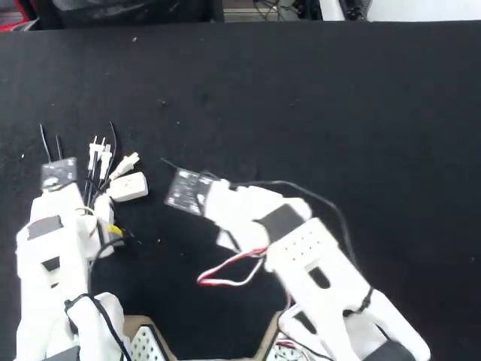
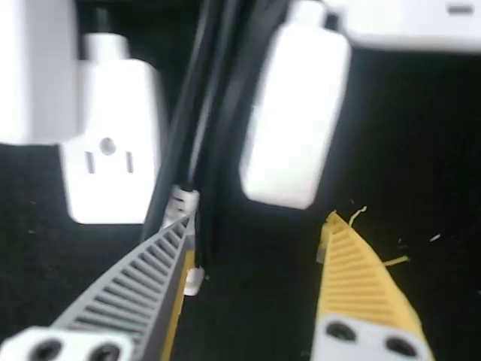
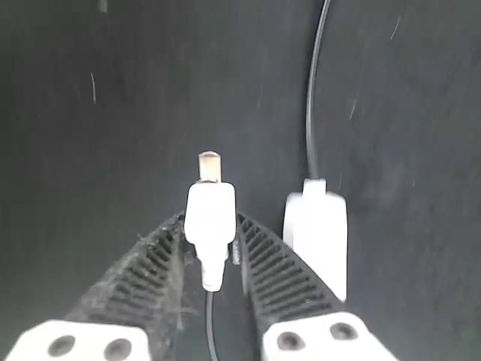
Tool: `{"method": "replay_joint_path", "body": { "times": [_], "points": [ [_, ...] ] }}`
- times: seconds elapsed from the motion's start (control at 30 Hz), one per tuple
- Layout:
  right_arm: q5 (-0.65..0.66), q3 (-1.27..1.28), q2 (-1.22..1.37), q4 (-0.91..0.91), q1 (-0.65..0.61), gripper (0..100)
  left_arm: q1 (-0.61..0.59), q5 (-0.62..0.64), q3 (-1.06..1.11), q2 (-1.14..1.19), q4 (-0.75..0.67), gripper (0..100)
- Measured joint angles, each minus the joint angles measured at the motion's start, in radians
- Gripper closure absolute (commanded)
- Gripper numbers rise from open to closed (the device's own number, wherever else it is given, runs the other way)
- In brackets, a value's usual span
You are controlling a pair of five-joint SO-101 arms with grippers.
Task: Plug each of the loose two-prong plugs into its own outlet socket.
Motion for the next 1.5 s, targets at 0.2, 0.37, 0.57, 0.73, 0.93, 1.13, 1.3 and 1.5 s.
{"method": "replay_joint_path", "body": {
  "times": [0.2, 0.37, 0.57, 0.73, 0.93, 1.13, 1.3, 1.5],
  "points": [
    [-0.325, 0.0, 0.126, -0.273, -0.081, 98.8, -0.014, 0.032, -0.023, -0.124, 0.015, 74],
    [-0.466, 0.115, 0.095, -0.465, -0.147, 98.8, 0.0, 0.083, -0.003, -0.313, 0.018, 74],
    [-0.486, 0.258, -0.028, -0.629, -0.169, 98.8, 0.157, 0.137, 0.135, -0.623, 0.018, 74],
    [-0.486, 0.265, -0.02, -0.697, -0.193, 98.8, 0.279, 0.147, 0.164, -0.852, 0.023, 74],
    [-0.486, 0.265, 0.117, -0.835, -0.226, 98.8, 0.393, 0.192, 0.21, -1.003, 0.025, 74],
    [-0.486, 0.275, 0.14, -0.862, -0.262, 98.8, 0.439, 0.193, 0.272, -1.099, 0.026, 74],
    [-0.486, 0.304, 0.025, -0.792, -0.27, 98.8, 0.442, 0.173, 0.331, -1.106, 0.026, 74],
    [-0.486, 0.391, -0.181, -0.744, -0.27, 98.8, 0.44, 0.14, 0.347, -1.109, 0.017, 74]
  ]
}}
